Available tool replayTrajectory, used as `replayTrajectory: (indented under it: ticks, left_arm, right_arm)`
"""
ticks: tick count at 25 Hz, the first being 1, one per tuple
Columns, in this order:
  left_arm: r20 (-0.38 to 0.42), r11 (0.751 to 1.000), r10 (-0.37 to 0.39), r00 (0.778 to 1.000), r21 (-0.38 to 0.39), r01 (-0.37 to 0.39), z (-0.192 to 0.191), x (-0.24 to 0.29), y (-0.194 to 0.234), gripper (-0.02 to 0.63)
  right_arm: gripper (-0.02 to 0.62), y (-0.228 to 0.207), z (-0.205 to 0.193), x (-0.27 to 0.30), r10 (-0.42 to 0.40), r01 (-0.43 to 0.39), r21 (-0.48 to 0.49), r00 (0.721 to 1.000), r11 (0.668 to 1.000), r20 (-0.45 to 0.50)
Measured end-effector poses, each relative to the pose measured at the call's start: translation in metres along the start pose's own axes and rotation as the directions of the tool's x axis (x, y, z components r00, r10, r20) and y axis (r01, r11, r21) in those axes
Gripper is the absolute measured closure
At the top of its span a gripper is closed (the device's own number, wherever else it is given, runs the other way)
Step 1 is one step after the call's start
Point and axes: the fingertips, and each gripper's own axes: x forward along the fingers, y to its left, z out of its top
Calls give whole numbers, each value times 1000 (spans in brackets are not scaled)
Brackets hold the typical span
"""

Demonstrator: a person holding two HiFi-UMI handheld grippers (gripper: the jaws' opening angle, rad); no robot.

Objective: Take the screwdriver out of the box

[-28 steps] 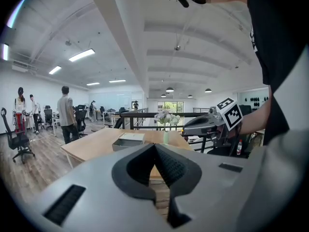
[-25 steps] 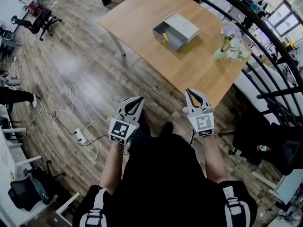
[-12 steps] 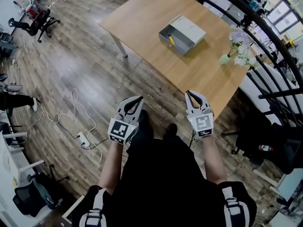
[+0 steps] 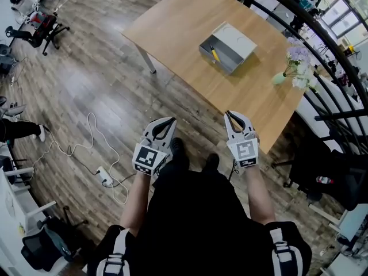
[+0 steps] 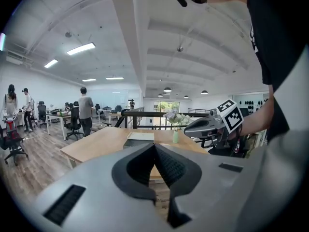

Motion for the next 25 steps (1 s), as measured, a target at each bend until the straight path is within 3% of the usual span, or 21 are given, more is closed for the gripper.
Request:
replayTrajectory:
  ticks: [25]
  left_arm:
    - [34,995,-93,995,40,91,18,25,128,584]
  right_arm:
    - [565,4,48,109,-86,86,-2,996,996,-29]
